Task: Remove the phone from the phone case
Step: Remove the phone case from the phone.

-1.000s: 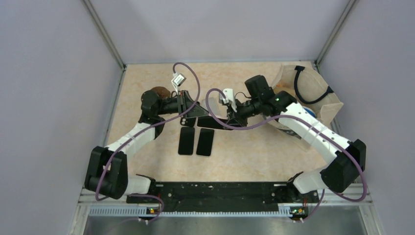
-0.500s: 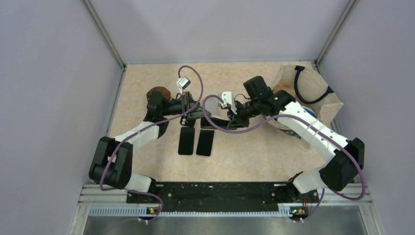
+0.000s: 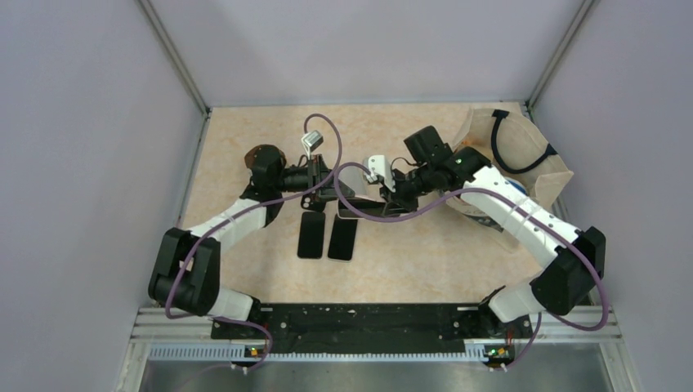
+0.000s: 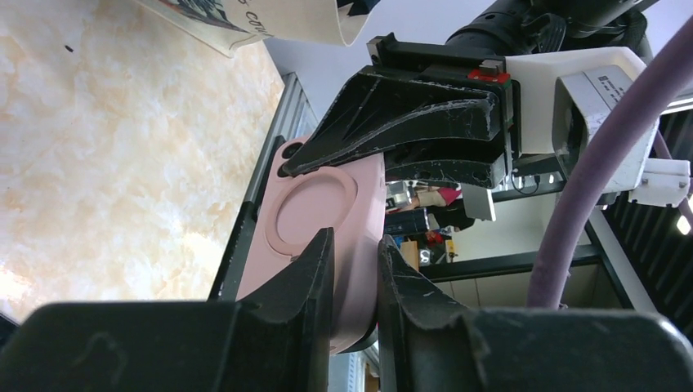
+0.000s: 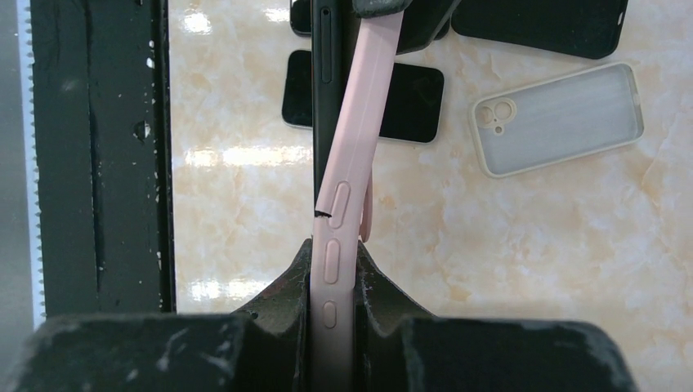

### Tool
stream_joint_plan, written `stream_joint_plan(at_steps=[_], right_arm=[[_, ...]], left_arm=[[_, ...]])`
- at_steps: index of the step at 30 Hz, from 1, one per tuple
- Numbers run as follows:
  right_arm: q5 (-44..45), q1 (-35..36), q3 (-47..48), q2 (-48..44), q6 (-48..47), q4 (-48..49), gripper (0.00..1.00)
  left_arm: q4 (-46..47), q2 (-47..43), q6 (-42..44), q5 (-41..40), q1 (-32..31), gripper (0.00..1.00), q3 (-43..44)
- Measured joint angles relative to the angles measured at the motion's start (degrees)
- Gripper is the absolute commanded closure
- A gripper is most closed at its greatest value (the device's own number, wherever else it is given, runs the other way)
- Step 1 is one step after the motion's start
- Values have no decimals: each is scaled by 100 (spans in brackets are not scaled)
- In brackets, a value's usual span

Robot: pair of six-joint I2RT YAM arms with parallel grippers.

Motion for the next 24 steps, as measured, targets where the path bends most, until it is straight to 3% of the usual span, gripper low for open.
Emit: stream_joint_plan(at_steps=[11,13,15,20,22,24], right_arm=[[31,26,28,20,-103,-52,100],[9,35,28,20,-101,-15,100],[-15,35,28,17,-98,35,100],[-409,109,24,-4,-116,260,100],[-603,140,-15,-39,-107,306,100],[-671,131,-42,-68,-98,313,100]], left_arm=[[-1060,-44,1069,352,-28,98,439],[-1438,-44,1521,501,-22,81,647],[-1989,-44,2138,614,-15,56,905],[-4579,-28,4653,439,-4,11,2076],[-5729,-28,5757,380,7,1,2601],[-6704,-33,6763,328,20,1,2986]])
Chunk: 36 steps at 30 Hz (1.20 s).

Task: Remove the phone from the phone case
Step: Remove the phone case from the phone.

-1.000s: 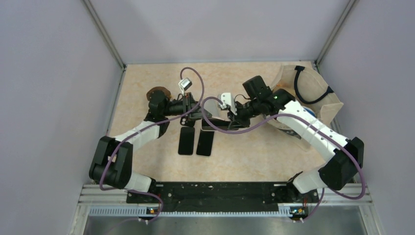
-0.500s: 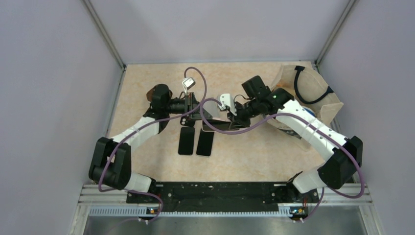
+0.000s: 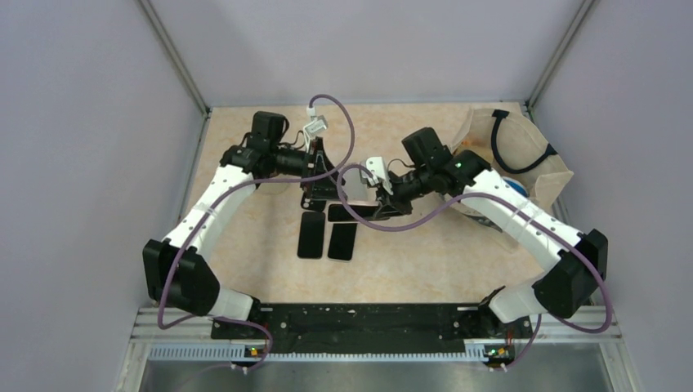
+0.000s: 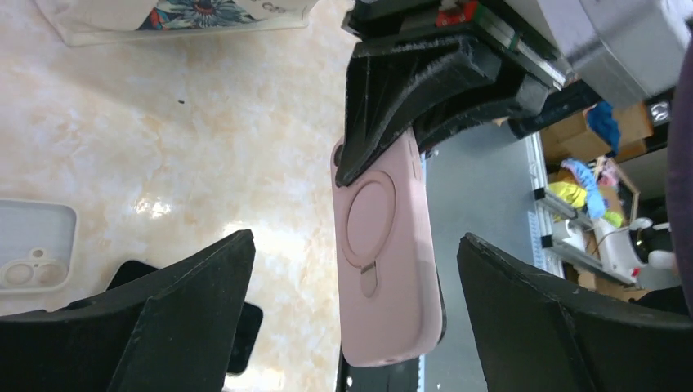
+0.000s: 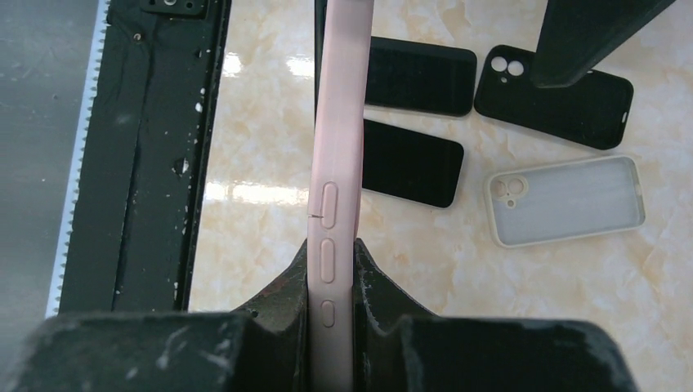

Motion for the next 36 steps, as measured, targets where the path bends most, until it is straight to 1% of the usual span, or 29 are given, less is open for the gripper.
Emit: stream_joint_plan(at_steps=[3,6,8,11,14,19,25,28,30,31,33,34,36], right_arm=[[-153,-74,-63,-9,50,22,100],[-380,-216,-83,-9,164,24,100],[-575,-341,-83,-11,262,35,100],[-848,-459,-83,-9,420,44,100],[-1143,-516,-76,-9,575,50,100],[-1545,-531,44,70,804,61,100],[-1773,-557,105,149,957,90,100],[-1801,-557,105,160,990,90,100],[-1810,-557,105,160,1005,87,100],[-1814,-557,105,160,1005,90,100],[-1825,-557,105,162,1008,90,100],[-1827,-557,105,160,1008,94,100],[-1823,-560,105,160,1010,109,100]], left_arm=[[-1145,-17,1283,-79,33,1,269],[-2133,-107,2498,-243,57,1,275],[-2452,-299,3115,-363,61,1,111],[-2583,-826,3670,-457,61,1,-337],[-2516,-1276,3888,-531,13,1,-595],[-2109,-1598,3967,-691,-111,9,-850],[-1388,-1639,3689,-916,-181,26,-1209],[-1097,-1639,3530,-960,-203,33,-1211],[-984,-1635,3467,-966,-229,34,-1211],[-942,-1635,3434,-966,-240,37,-1211],[-857,-1635,3362,-966,-273,43,-1211],[-820,-1635,3340,-968,-289,48,-1211],[-800,-1633,3303,-964,-313,68,-1211]])
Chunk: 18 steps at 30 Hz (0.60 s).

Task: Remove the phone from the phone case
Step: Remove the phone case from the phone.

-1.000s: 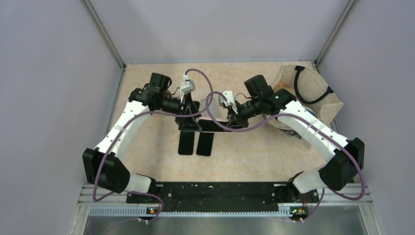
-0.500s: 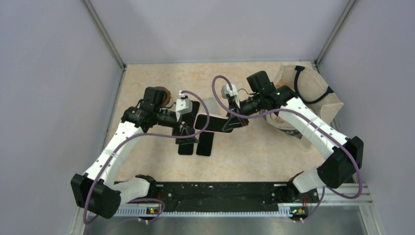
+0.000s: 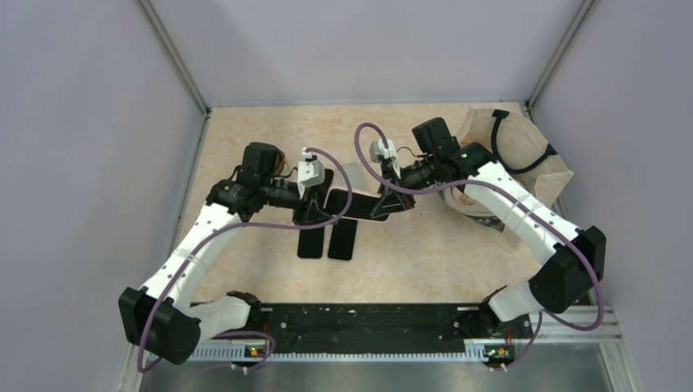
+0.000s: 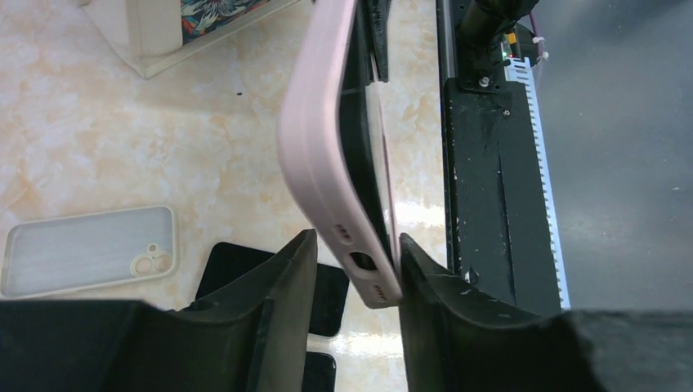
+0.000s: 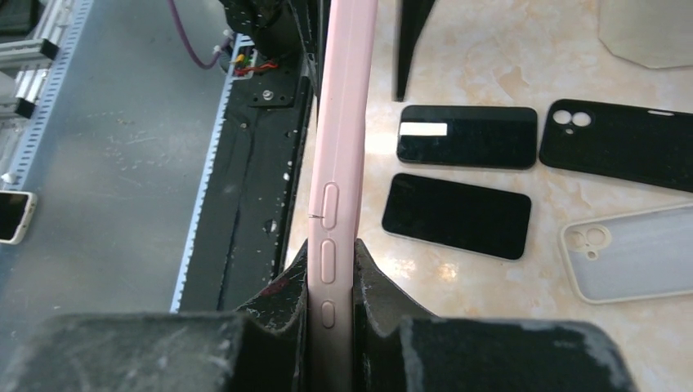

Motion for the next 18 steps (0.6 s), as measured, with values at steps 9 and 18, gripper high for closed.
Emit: stream_joint_plan(at_steps=[9,18], right_arm=[[111,-66,-2,13,-114,63,100],[-232,-50,-205,118,-411,-107,100]], left_arm=[[-258,9,588,-28,-175,100,-13],[-1906,363,3390,-278,-494,100,516]])
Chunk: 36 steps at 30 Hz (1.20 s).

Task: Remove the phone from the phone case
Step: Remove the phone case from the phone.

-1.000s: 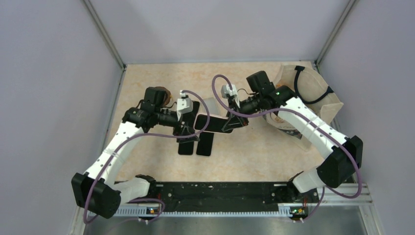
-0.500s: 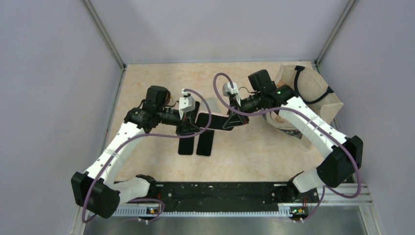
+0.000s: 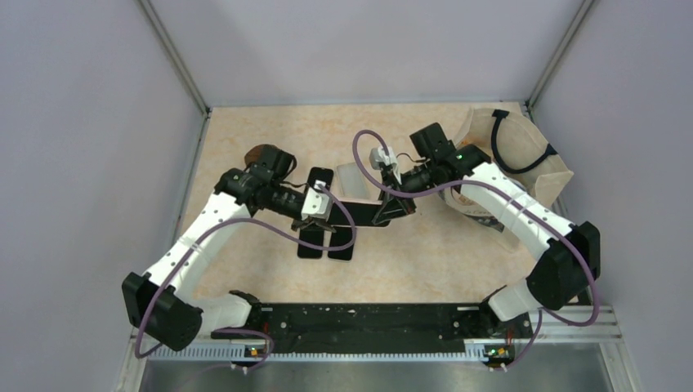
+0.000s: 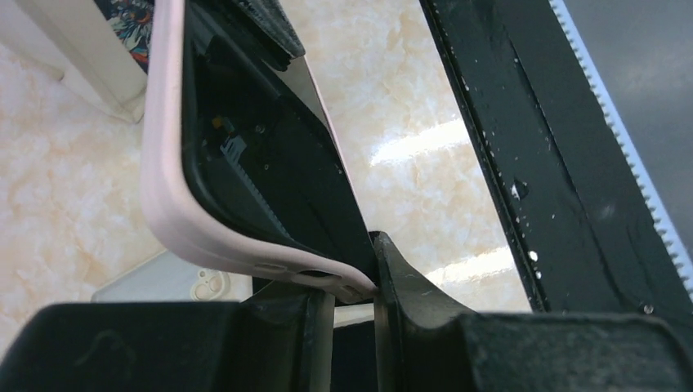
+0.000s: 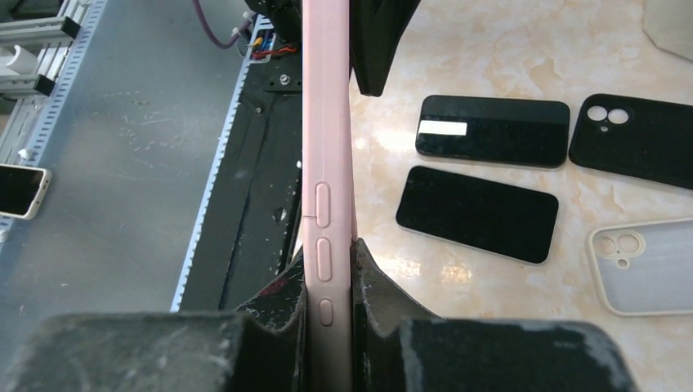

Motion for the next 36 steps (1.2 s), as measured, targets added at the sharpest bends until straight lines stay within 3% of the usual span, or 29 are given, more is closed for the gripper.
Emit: stream_joint_plan(at_steps=[8,18,27,36], right_arm=[[-201,-17,-116,24,59,-249,100],[-234,-28,-267,24,153,-284,100],[-122,-31,-295,22,219,-280,100],[240,-28,-369,-87,249,-439,100]], left_arm=[[-1034,614,1886,-675,-291,100,697],[-1172,994,2013,-1084,-402,100,949],[-529,1060,-70,-1189,-411,100,796],[1283,1097,-2568,-789,-262,100,-59]])
